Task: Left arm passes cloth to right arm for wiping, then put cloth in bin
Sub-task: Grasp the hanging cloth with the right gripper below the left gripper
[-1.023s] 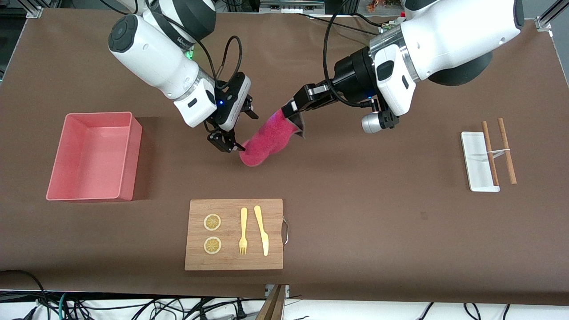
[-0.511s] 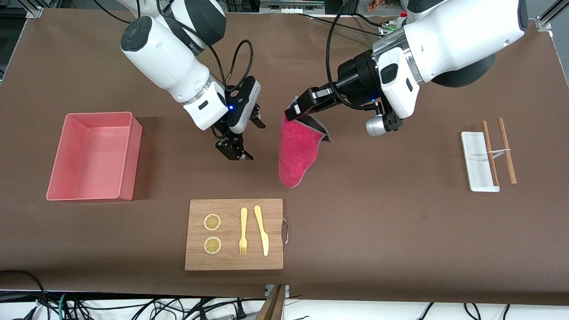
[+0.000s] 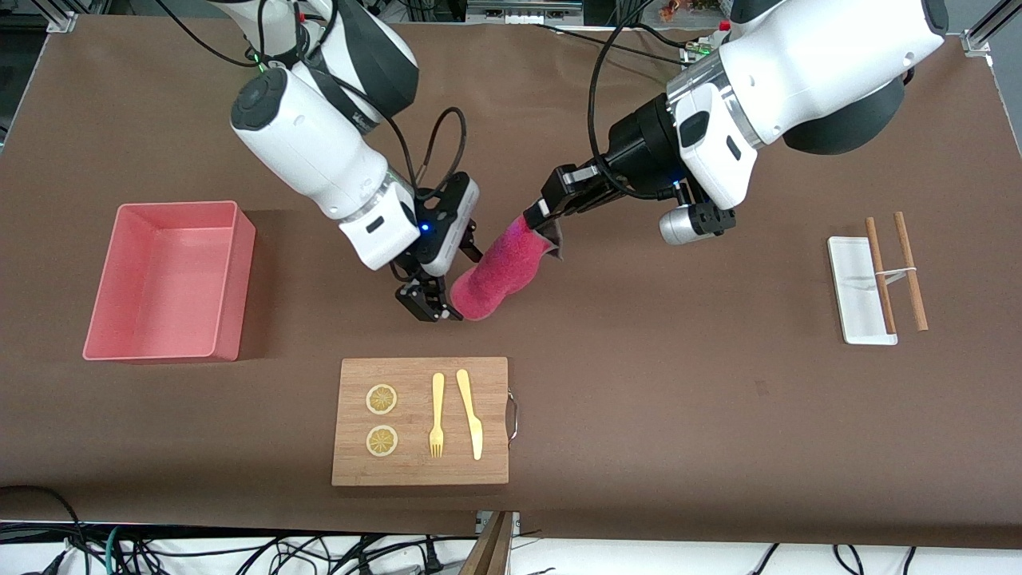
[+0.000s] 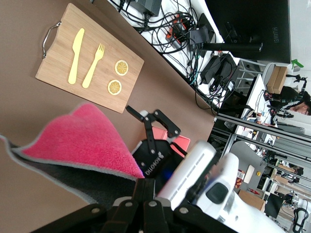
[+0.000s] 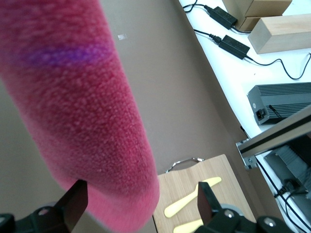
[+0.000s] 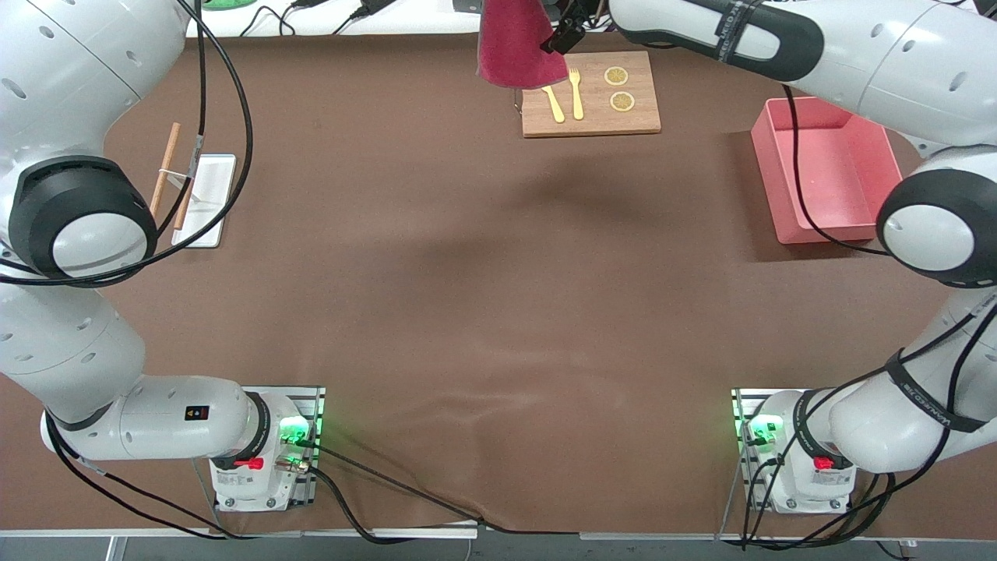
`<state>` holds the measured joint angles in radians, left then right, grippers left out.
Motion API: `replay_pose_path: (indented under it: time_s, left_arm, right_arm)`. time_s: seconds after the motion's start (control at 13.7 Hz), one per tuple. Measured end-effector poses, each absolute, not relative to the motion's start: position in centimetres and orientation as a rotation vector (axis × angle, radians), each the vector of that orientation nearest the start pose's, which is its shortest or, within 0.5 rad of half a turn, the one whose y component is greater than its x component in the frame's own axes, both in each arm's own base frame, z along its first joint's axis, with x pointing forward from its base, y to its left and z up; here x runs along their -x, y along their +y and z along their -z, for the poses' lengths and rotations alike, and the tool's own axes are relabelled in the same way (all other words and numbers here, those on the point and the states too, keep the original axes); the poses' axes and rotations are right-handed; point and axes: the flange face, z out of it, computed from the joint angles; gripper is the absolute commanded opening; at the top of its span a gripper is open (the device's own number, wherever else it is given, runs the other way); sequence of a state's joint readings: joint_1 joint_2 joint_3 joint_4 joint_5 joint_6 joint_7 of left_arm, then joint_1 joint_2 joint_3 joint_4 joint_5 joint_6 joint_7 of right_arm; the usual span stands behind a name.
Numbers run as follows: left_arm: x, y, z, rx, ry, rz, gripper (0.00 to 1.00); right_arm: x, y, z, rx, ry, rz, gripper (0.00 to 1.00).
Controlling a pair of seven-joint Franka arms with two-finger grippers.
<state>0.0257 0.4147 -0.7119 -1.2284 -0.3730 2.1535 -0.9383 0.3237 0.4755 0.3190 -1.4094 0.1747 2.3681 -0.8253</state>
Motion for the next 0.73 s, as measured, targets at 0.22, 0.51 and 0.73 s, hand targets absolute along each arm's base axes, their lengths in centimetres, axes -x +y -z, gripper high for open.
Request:
replay_pose_path:
  time_s: [0.22, 0.51, 0.73]
  left_arm:
    - [-58.7, -37.5, -65.5, -2.228, 0.526, 0.054, 0.00]
    - [-58.5, -37.9, -64.8, -2.273, 0.509, 0.036, 0.00]
    - [-58.2, -38.5, -64.4, -2.306, 0.492, 0.020, 0.00]
  right_arm:
    - [-61.7, 42.3, -48.2, 2.268, -1.639, 0.737, 1.00]
    - [-61.7, 44.9, -46.9, 2.298, -1.631, 0.736, 1.00]
    - [-61.9, 45.0, -46.8, 2.309, -1.635, 0.743, 0.99]
